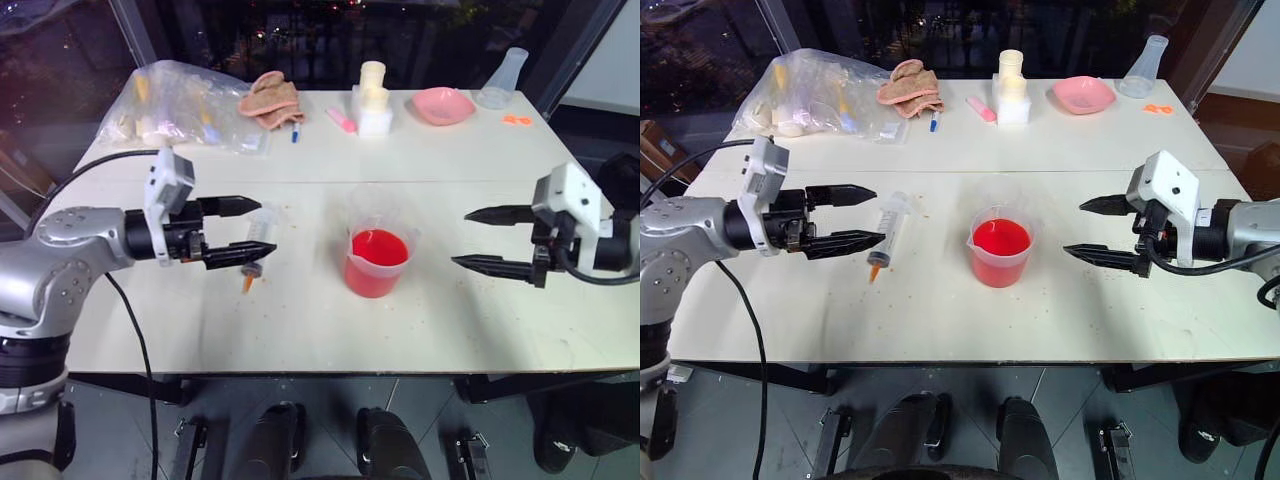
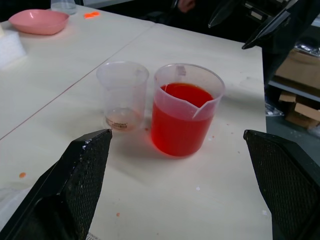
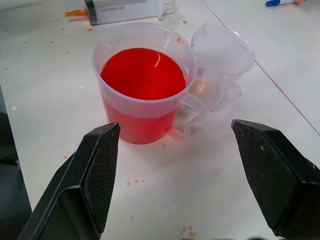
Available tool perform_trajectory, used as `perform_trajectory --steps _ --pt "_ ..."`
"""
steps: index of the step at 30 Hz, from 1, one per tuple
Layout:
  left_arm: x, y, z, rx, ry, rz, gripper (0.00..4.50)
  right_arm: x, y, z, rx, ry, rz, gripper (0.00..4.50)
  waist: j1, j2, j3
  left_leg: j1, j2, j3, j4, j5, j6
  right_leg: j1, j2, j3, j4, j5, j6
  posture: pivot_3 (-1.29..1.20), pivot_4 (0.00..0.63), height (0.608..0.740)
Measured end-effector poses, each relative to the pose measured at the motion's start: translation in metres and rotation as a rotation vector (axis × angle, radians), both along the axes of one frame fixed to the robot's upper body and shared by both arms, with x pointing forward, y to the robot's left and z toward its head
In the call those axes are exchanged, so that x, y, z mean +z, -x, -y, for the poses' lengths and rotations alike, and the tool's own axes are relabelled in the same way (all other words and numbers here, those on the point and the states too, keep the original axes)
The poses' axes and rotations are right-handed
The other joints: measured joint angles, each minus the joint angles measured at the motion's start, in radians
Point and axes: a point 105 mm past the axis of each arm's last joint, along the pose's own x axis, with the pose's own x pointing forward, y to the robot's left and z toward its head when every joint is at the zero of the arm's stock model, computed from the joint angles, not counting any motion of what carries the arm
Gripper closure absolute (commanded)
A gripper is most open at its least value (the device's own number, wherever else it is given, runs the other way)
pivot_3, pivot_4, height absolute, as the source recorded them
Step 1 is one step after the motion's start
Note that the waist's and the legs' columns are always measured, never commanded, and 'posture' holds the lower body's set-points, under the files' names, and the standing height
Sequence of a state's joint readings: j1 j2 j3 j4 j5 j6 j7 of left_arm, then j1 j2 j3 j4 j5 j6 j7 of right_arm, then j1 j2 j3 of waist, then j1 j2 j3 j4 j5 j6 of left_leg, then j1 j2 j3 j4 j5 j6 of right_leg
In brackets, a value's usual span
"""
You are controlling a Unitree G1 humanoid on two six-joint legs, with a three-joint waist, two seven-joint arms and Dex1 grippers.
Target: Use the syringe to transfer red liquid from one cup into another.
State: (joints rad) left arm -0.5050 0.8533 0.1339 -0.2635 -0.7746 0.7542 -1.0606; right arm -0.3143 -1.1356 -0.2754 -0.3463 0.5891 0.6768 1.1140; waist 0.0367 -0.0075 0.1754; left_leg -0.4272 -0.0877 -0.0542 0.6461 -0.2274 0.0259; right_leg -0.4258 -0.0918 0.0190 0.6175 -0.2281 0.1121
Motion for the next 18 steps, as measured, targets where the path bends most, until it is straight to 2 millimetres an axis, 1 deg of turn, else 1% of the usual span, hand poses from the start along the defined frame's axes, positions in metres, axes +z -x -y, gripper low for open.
perform_trajectory --steps 3,8,12,18 --pt "0.0000 -0.0009 -0.0013 0.003 -0.004 0.007 0.05 0.0012 0.0000 -0.0016 0.014 0.012 0.005 0.80 0.000 0.000 0.000 0.000 0.000 0.000 0.000 0.000 0.000 0.000 0.000 0.000 0.000 0.000 0.000 0.00 0.150 0.740" --pt "0.0016 0.0007 -0.0037 -0.006 -0.026 0.016 0.05 -0.0036 -0.0014 -0.0021 0.023 0.020 -0.015 0.80 0.000 0.000 0.000 0.000 0.000 0.000 0.000 0.000 0.000 -0.001 0.000 0.000 0.000 0.000 0.000 0.00 0.150 0.740" --pt "0.0020 0.0029 -0.0056 -0.018 -0.044 0.012 0.05 0.0006 -0.0045 -0.0023 0.029 0.028 0.005 0.80 -0.001 0.000 0.000 0.000 0.000 0.000 0.000 -0.001 -0.001 -0.001 0.000 0.000 0.000 0.000 0.000 0.00 0.150 0.740" --pt "0.0016 0.0036 -0.0060 -0.027 -0.046 0.008 0.05 -0.0029 -0.0077 0.0006 0.018 0.036 -0.010 0.80 0.000 0.000 0.000 0.000 0.000 0.000 0.000 0.000 -0.001 -0.001 0.000 0.000 0.000 0.000 0.000 0.00 0.150 0.740"
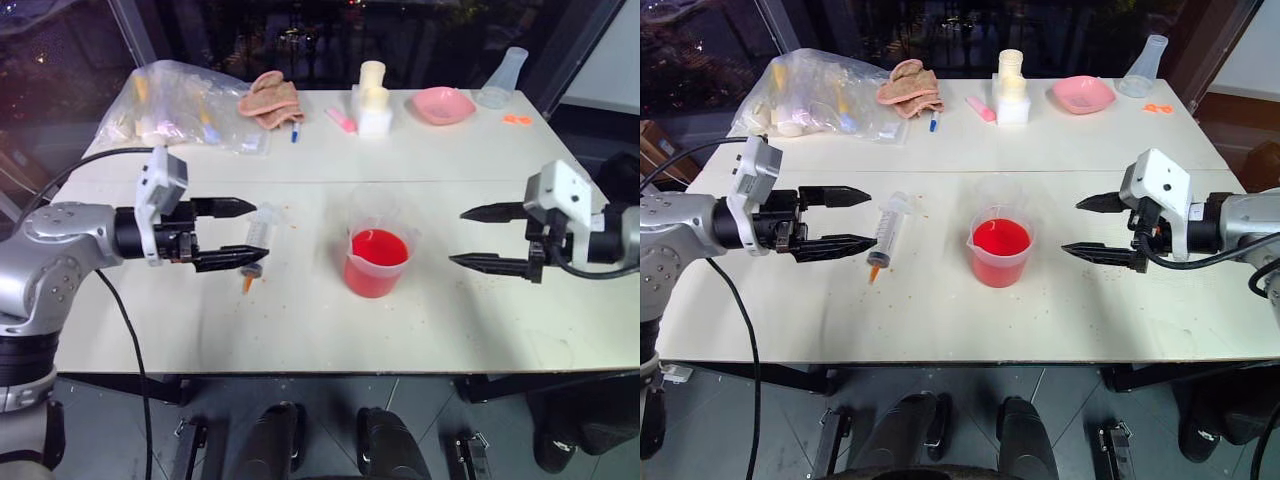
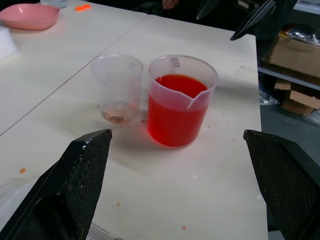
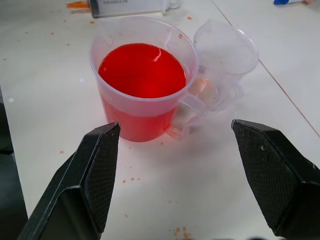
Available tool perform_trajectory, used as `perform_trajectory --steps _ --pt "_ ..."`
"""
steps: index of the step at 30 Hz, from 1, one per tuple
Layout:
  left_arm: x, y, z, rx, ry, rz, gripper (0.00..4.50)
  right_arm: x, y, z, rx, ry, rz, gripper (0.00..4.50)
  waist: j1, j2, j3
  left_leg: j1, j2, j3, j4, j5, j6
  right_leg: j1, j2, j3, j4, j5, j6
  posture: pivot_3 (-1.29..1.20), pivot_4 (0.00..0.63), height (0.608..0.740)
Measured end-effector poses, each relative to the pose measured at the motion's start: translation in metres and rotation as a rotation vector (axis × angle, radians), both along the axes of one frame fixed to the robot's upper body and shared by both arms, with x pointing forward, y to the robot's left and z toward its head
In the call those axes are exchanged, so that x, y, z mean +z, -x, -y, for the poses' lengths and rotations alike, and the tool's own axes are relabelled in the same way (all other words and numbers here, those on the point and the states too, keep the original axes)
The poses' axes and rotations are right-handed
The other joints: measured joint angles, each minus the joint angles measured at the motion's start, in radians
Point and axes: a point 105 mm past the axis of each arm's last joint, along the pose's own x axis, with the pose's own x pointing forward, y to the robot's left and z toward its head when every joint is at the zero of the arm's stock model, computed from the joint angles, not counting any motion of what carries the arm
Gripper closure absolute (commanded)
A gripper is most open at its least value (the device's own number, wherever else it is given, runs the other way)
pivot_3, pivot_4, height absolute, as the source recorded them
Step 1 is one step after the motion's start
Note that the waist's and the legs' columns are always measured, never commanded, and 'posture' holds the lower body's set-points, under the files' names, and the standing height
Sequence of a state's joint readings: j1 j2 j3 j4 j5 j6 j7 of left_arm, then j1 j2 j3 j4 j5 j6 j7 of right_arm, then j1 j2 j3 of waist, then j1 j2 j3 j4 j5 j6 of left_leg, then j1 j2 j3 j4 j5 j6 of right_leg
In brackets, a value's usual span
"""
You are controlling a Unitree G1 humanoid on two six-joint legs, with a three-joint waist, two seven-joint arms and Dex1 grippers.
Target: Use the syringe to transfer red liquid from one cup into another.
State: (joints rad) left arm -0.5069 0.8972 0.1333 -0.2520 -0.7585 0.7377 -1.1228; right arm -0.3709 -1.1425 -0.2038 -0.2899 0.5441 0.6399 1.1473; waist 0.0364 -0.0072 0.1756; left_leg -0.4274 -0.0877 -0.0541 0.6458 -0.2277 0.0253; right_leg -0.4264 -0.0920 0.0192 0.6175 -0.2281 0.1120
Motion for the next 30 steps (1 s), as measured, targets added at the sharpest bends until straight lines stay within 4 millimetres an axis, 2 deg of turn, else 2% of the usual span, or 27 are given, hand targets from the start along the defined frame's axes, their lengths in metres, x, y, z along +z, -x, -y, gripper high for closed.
perform_trajectory --steps 14,18,22,25,27,30 --pt "-0.007 -0.006 -0.001 0.031 -0.059 -0.037 0.05 -0.001 -0.003 0.004 -0.033 0.052 0.012 0.80 0.000 0.000 0.000 0.000 0.000 0.000 0.000 0.000 0.000 0.000 0.000 0.000 0.000 0.000 0.000 0.00 0.150 0.740" --pt "0.005 -0.012 0.000 0.066 -0.060 -0.022 0.05 -0.006 -0.005 0.004 -0.037 0.071 0.000 0.80 0.000 0.000 0.000 0.000 0.000 0.000 0.000 0.000 0.000 0.000 0.000 0.000 0.000 0.000 0.000 0.00 0.150 0.740" --pt "0.045 -0.054 0.006 0.304 0.036 -0.018 0.05 0.001 -0.009 0.000 -0.034 0.077 0.033 0.80 0.003 -0.001 0.001 -0.001 0.000 -0.002 0.003 0.000 0.000 0.001 0.001 -0.003 0.001 0.002 0.004 0.00 0.150 0.740" --pt "0.066 -0.073 0.005 0.447 0.032 -0.077 0.05 0.002 -0.011 0.000 -0.041 0.071 0.039 0.80 0.001 -0.002 0.001 0.000 -0.001 -0.001 0.002 0.001 0.001 0.000 0.003 -0.003 0.002 0.003 0.006 0.00 0.150 0.740" --pt "0.070 -0.086 0.008 0.541 -0.004 -0.132 0.05 0.000 -0.012 -0.002 -0.043 0.065 0.035 0.80 -0.001 -0.001 0.001 -0.001 -0.001 -0.001 0.001 0.001 0.001 0.000 0.004 -0.003 0.002 0.003 0.007 0.00 0.150 0.740" --pt "0.061 -0.105 0.011 0.695 -0.095 -0.236 0.05 -0.001 -0.013 -0.001 -0.053 0.057 0.033 0.80 -0.002 -0.002 0.001 0.000 -0.001 -0.001 0.001 0.001 0.000 -0.001 0.005 -0.002 0.004 0.003 0.007 0.00 0.150 0.740"
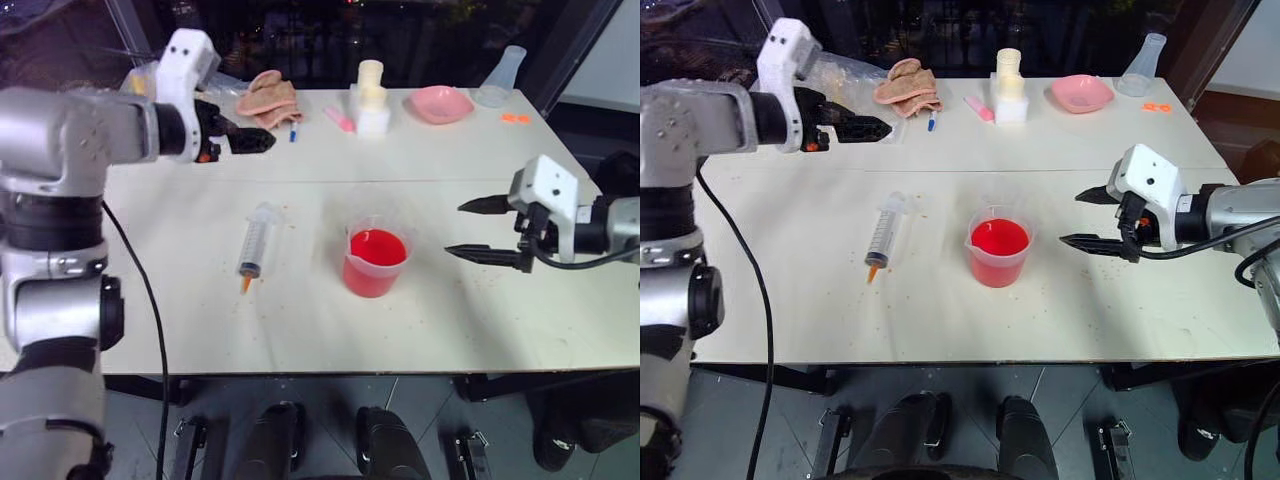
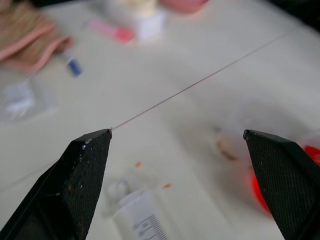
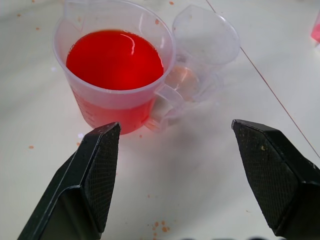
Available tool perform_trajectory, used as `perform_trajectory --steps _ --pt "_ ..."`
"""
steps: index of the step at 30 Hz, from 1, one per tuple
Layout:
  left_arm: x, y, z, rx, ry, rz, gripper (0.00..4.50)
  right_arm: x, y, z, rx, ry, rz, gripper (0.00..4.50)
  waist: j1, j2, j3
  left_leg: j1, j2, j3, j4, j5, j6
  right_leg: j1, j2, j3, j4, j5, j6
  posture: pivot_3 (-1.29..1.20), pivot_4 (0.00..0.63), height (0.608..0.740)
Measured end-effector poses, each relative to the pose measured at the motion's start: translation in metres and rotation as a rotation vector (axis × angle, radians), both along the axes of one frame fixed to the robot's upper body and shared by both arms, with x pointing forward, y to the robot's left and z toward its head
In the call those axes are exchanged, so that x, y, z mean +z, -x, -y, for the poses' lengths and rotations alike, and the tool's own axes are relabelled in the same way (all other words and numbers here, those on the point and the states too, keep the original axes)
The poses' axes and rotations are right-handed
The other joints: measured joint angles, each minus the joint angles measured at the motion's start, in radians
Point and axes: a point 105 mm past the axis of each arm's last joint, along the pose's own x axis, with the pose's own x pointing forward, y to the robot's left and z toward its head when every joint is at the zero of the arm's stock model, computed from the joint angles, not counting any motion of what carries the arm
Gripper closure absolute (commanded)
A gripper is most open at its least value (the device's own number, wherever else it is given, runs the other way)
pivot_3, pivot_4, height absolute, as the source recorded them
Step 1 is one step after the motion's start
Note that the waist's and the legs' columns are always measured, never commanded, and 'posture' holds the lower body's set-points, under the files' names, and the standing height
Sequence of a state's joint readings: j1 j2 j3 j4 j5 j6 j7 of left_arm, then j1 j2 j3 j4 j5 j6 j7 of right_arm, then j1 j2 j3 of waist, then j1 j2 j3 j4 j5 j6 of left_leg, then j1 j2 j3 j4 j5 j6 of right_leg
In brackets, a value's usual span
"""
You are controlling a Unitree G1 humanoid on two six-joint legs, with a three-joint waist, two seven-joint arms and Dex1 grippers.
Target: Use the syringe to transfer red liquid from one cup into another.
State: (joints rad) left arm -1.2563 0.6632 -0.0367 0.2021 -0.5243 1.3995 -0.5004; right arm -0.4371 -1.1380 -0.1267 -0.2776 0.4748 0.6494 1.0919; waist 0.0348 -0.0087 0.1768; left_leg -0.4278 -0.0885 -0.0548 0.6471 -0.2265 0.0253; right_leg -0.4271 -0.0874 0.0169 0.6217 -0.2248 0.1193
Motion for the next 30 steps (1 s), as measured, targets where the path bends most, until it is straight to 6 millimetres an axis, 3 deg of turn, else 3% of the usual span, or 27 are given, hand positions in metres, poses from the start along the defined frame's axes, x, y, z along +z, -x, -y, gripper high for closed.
perform_trajectory --steps 4,8,17,25,30 --pt "-0.023 -0.016 0.006 0.202 -0.201 -0.240 0.05 -0.001 -0.001 -0.002 0.002 -0.009 0.005 0.80 0.002 -0.001 0.001 0.000 -0.001 0.000 0.002 0.000 0.000 0.000 0.000 0.000 0.002 -0.001 0.001 0.00 0.150 0.740" --pt "-0.028 -0.022 0.018 0.333 -0.315 -0.342 0.05 -0.003 -0.002 -0.003 0.001 -0.015 0.002 0.80 0.002 -0.002 0.001 0.000 -0.001 0.000 0.001 0.000 0.000 -0.001 -0.001 0.000 0.003 -0.001 0.003 0.00 0.150 0.740" --pt "-0.064 -0.020 0.003 0.559 -0.276 -0.571 0.05 -0.005 -0.002 -0.004 -0.012 -0.019 -0.011 0.80 -0.022 -0.003 0.002 0.000 -0.001 0.000 0.001 0.001 -0.003 -0.004 -0.003 0.001 0.007 -0.002 0.003 0.00 0.150 0.740" --pt "-0.091 -0.021 0.015 0.605 -0.239 -0.635 0.05 -0.005 0.000 -0.007 -0.005 -0.012 -0.006 0.80 -0.020 -0.003 0.002 0.000 -0.002 0.000 0.001 0.000 -0.004 -0.004 -0.006 0.000 0.008 -0.002 0.003 0.00 0.150 0.740" --pt "-0.112 -0.022 0.012 0.655 -0.250 -0.661 0.05 -0.008 0.000 -0.006 -0.015 -0.012 -0.021 0.80 -0.022 -0.003 0.002 0.000 -0.002 0.000 0.001 0.000 -0.005 -0.004 -0.006 0.001 0.009 -0.001 0.003 0.00 0.150 0.740"
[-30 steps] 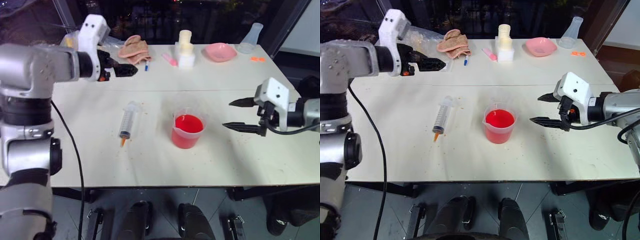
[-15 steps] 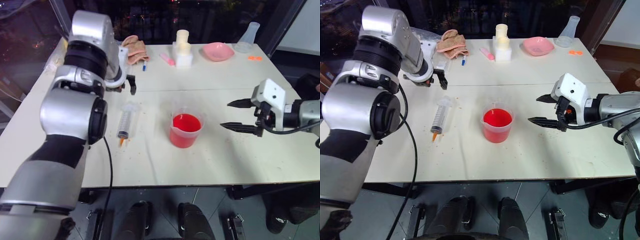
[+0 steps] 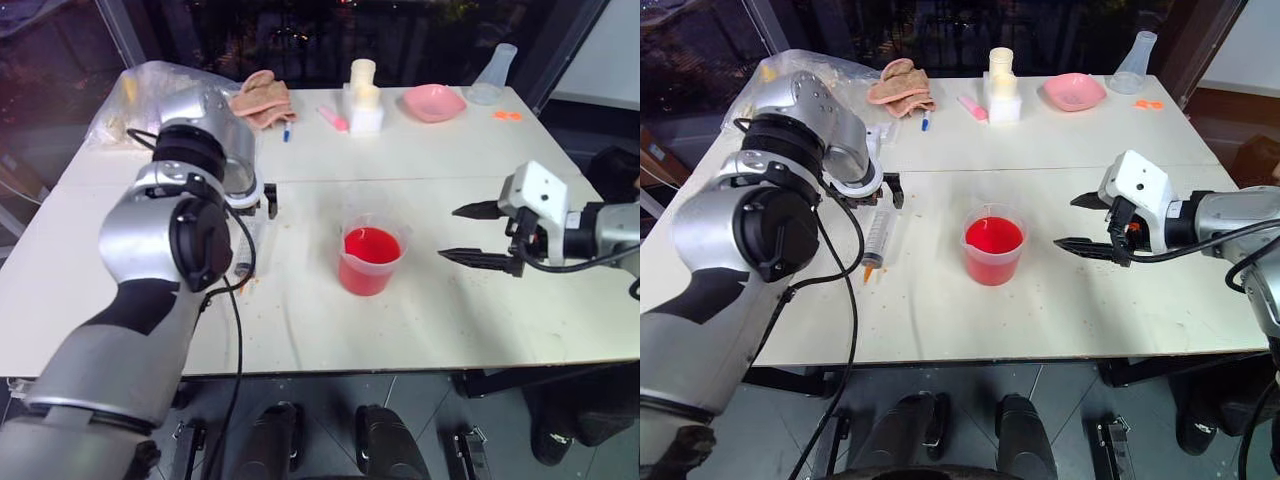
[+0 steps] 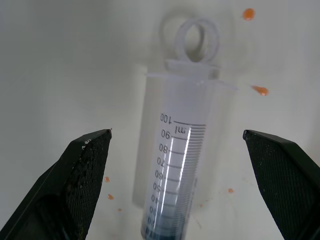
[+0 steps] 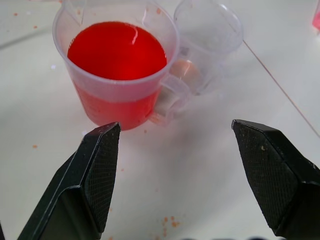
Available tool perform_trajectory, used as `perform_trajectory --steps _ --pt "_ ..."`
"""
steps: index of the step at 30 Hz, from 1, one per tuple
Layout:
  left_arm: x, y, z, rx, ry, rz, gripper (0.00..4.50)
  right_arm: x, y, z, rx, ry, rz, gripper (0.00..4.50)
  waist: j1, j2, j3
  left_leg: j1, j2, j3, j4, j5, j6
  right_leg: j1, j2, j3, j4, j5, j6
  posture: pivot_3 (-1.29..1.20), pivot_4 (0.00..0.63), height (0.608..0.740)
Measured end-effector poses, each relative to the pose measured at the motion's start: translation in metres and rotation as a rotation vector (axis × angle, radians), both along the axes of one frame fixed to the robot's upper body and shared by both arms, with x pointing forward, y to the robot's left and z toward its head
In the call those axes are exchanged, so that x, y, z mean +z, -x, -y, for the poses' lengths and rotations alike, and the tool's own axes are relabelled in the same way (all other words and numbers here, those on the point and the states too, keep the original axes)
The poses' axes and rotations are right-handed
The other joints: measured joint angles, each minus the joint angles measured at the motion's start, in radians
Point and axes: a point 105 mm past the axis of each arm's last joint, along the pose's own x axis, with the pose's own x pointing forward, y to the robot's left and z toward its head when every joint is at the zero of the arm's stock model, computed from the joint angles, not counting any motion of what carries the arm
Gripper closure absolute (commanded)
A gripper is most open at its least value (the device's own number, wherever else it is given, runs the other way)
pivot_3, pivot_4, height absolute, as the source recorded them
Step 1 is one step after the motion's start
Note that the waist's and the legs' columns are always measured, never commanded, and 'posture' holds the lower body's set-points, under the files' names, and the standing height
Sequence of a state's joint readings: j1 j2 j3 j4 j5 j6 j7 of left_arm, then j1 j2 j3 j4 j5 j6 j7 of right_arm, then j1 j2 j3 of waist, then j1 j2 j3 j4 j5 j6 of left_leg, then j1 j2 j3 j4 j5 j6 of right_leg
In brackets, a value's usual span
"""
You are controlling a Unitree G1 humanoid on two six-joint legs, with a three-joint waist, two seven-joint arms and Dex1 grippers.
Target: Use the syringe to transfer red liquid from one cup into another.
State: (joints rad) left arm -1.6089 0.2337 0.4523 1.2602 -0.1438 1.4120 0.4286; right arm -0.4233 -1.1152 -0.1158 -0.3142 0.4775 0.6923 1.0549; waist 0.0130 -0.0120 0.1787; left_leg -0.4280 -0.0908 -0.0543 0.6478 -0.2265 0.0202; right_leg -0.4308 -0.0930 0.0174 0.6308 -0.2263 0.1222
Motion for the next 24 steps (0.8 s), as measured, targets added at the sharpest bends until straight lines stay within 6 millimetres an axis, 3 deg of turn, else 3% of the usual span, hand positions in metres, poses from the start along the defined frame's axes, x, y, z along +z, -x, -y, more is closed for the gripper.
perform_trajectory --steps 5,12,21,24 --pt "-0.019 0.000 -0.004 0.034 -0.020 -0.023 0.05 -0.001 0.002 0.000 -0.007 0.000 -0.001 0.80 0.001 0.000 0.000 0.000 0.000 0.000 0.000 0.000 0.000 0.000 0.000 0.000 0.000 0.000 0.000 0.00 0.150 0.740" --pt "-0.030 -0.004 -0.003 0.050 -0.016 -0.002 0.05 0.000 0.005 0.001 -0.020 -0.001 0.005 0.80 0.001 0.000 0.000 0.000 -0.001 0.000 0.000 0.000 -0.001 0.000 -0.001 0.000 0.000 0.000 0.000 0.00 0.150 0.740" --pt "-0.041 -0.007 -0.003 0.076 0.010 0.017 2.64 -0.001 0.007 0.004 -0.039 -0.004 -0.004 0.80 0.000 0.000 0.000 0.000 0.000 0.000 0.000 0.000 -0.001 0.000 0.000 0.000 0.001 0.000 0.000 0.00 0.150 0.740" --pt "-0.041 -0.007 -0.002 0.081 0.020 0.016 2.95 0.000 0.007 0.004 -0.043 -0.003 0.001 0.80 0.001 0.000 0.000 0.000 -0.001 0.000 0.000 0.000 -0.001 0.000 0.000 0.000 0.001 0.000 0.000 0.00 0.150 0.740"
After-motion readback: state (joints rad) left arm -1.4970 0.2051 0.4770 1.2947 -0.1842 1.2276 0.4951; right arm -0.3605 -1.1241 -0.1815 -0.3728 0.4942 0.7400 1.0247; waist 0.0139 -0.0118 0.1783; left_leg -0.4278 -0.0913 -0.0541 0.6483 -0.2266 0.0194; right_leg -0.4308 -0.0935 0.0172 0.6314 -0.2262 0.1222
